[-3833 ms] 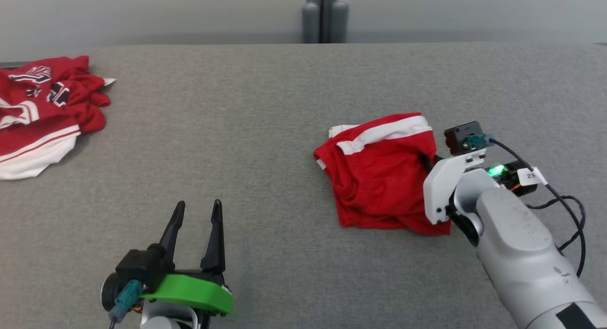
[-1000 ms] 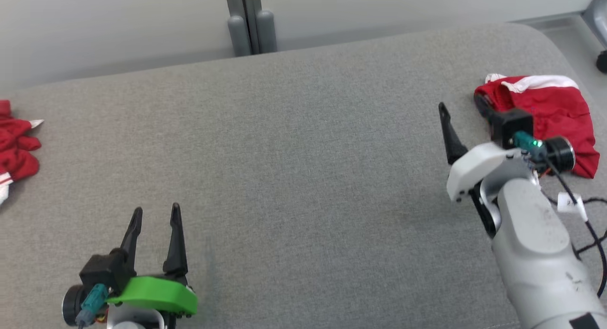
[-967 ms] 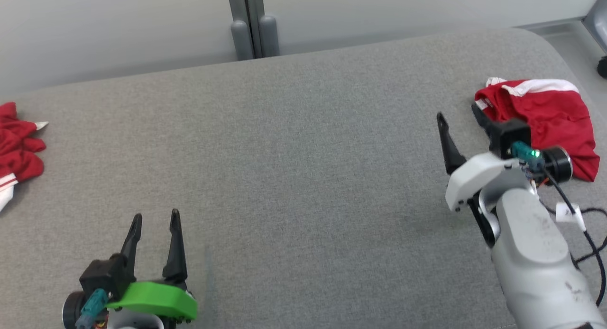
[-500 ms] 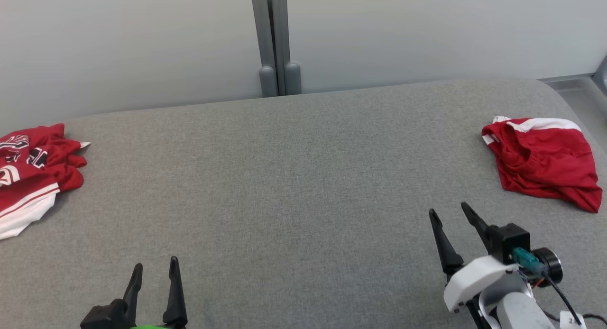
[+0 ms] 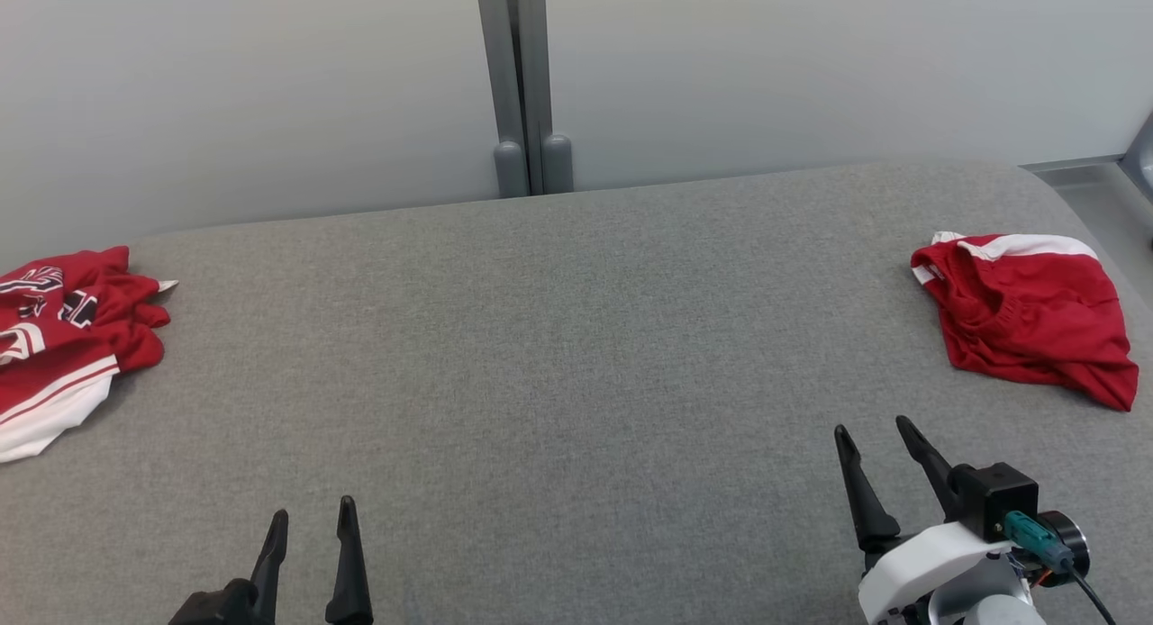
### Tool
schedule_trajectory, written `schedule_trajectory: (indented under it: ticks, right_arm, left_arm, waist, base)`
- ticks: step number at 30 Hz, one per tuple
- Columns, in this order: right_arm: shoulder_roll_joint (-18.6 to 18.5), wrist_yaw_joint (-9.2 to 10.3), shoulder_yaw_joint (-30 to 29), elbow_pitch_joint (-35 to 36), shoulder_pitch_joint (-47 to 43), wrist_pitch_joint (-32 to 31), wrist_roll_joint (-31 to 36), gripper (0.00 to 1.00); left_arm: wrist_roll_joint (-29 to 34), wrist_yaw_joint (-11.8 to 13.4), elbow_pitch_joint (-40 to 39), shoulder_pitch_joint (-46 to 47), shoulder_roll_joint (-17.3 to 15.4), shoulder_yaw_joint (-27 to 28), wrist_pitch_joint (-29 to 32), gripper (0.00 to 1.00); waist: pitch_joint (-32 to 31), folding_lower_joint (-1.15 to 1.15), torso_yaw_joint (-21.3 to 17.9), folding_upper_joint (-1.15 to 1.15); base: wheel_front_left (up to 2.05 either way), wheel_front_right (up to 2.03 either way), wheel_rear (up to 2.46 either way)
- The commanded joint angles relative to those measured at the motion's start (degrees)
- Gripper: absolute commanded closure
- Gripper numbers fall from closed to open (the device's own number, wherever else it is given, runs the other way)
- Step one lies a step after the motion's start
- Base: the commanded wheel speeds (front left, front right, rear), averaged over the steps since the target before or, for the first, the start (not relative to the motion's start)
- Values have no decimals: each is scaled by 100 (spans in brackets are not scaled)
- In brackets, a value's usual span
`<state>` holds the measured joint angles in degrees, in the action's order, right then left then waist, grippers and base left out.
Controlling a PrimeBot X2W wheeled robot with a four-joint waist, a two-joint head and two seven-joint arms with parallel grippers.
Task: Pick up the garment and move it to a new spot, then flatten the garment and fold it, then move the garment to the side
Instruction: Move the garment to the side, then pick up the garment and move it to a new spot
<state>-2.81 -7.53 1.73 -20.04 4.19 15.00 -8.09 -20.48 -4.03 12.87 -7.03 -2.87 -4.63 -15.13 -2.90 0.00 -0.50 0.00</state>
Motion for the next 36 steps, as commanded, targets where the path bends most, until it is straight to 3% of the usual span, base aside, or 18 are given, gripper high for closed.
schedule_trajectory:
  ticks: [1, 16, 30, 36]
  right_arm:
    - [-18, 9, -17, 31, -62, 25, 8, 0]
    - [-18, 9, -74, 44, -97, 25, -75, 0]
    - [-19, 9, 49, 89, -29, 25, -307, 0]
    - [-19, 9, 74, 95, 41, 24, -324, 0]
  left_arm:
    - [35, 19, -21, -2, -6, -2, -1, 0]
    - [89, -26, 3, 130, -6, -93, -1, 0]
    - [388, -116, 12, 232, -39, 77, -1, 0]
    - [455, -158, 2, 253, -40, 155, -1, 0]
  waist:
    - [1, 0, 8, 0]
    - [8, 0, 328, 0]
    - [26, 0, 2217, 0]
    - [52, 0, 2831, 0]
  base:
    - [0, 0, 0]
    - [0, 0, 0]
    - [0, 0, 0]
    - [0, 0, 0]
